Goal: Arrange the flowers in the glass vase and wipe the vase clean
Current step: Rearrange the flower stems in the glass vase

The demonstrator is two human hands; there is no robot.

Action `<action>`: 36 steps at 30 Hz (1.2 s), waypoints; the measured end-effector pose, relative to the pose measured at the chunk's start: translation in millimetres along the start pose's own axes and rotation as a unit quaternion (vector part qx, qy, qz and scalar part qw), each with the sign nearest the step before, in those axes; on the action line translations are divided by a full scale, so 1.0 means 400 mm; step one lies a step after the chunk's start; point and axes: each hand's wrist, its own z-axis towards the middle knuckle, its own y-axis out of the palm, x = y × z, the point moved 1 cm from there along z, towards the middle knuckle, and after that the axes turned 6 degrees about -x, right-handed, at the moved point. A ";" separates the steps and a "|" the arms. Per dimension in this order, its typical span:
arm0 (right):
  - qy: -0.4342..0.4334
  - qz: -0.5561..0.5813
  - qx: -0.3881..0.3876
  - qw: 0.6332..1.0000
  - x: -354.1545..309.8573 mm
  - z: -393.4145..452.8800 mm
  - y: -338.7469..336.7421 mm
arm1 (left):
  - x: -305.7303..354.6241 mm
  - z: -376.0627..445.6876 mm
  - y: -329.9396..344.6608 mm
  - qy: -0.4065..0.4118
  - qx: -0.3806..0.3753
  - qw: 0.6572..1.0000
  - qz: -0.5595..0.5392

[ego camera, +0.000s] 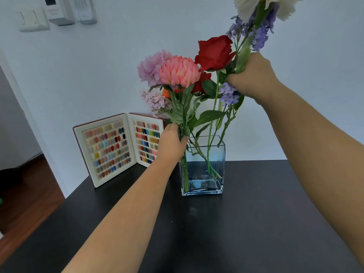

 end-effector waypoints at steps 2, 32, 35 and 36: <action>-0.007 -0.008 0.004 1.000 -0.005 -0.005 0.003 | 0.001 0.000 0.000 -0.002 -0.002 1.000 0.003; 0.075 0.024 -0.115 0.990 0.052 -0.026 0.173 | 0.036 -0.037 0.030 -0.059 0.012 0.987 -0.147; 0.087 0.046 -0.120 0.988 0.070 -0.024 0.162 | 0.021 -0.034 0.018 -0.070 0.013 0.986 -0.152; 0.084 0.034 -0.121 0.989 0.076 -0.021 0.155 | 0.017 -0.033 0.016 -0.068 0.018 0.987 -0.143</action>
